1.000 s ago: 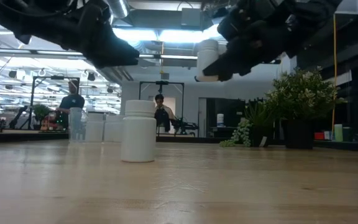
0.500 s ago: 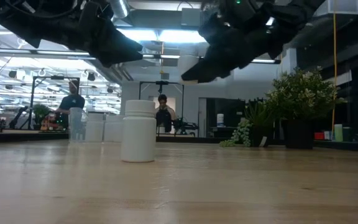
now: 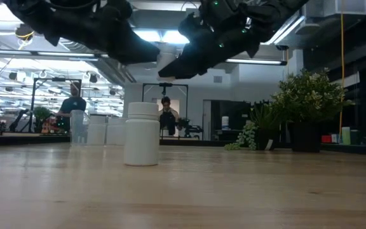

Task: Pick and place pill bottles into a basket
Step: Put the white medicine bottle into the transparent bin

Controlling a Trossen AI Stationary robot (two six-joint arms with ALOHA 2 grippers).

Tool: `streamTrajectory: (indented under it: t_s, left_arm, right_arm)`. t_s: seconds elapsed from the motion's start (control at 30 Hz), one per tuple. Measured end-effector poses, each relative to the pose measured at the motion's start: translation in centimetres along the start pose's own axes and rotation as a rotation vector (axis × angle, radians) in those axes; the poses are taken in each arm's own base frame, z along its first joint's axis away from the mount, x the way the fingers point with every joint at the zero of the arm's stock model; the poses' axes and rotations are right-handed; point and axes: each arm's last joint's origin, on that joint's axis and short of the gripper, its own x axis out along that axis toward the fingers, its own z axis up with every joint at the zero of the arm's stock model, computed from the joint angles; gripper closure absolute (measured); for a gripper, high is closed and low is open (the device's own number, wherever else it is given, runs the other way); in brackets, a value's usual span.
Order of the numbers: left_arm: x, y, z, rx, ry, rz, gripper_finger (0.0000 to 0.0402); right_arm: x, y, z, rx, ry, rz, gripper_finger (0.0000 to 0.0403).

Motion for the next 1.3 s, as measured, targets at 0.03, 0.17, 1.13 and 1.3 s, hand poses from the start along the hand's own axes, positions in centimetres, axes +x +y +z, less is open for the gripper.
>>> streamTrajectory:
  t_s: [0.03, 0.17, 1.13, 1.3]
  left_arm:
    - [0.2, 0.1, 0.1, 0.000, 0.000, 0.005, 0.0190]
    - [0.5, 0.6, 0.4, -0.006, -0.002, 0.021, 0.0190]
    - [1.4, 0.8, 2.0, 0.014, -0.038, -0.014, 0.0190]
    - [1.5, 0.9, 2.7, 0.027, -0.050, -0.014, 0.0190]
  right_arm:
    - [0.0, 0.0, 0.1, -0.008, -0.006, -0.002, 0.0234]
    - [0.0, -0.2, 0.7, -0.030, -0.019, -0.009, 0.0234]
    - [0.0, -0.2, 0.9, -0.058, -0.035, -0.010, 0.0234]
    - [0.0, -0.2, 0.8, -0.055, -0.026, -0.008, 0.0234]
